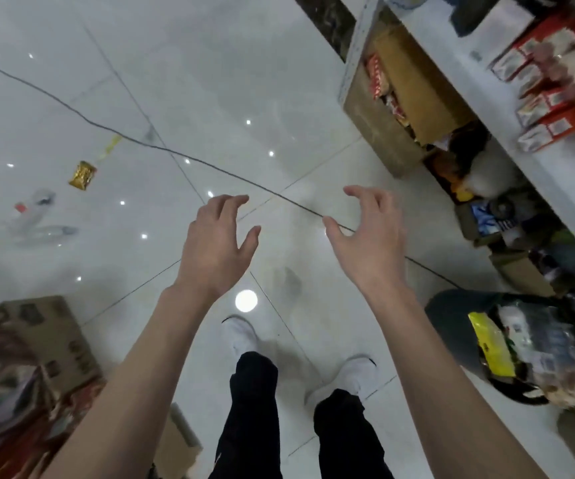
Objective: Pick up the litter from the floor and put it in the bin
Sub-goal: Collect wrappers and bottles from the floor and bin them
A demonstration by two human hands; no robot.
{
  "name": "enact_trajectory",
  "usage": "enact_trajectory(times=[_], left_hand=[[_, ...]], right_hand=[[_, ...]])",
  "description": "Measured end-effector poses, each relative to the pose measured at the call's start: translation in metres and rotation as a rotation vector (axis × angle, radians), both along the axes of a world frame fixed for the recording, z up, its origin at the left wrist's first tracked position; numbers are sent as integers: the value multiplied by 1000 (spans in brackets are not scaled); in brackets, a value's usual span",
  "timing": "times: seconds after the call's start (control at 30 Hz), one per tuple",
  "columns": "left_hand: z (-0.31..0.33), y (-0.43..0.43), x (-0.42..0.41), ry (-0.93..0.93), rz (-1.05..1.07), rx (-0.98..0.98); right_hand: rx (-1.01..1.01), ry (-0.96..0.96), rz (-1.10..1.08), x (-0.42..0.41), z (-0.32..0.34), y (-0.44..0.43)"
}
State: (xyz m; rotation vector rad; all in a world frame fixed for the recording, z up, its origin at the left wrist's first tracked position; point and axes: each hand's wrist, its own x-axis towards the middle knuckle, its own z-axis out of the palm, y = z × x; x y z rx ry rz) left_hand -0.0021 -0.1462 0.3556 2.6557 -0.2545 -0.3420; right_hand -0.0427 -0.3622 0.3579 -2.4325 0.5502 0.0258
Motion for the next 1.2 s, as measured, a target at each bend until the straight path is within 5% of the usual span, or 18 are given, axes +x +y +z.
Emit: enact_trajectory(times=[0.5, 0.9, 1.2], left_hand=[[8, 283, 84, 68, 501, 45], [-55, 366, 227, 127, 749, 7], [-134, 422, 275, 193, 835, 40]], right_hand=[[35, 64, 459, 176, -18, 280], [-33, 123, 649, 373, -78, 365], [-93, 212, 774, 439, -157, 423]])
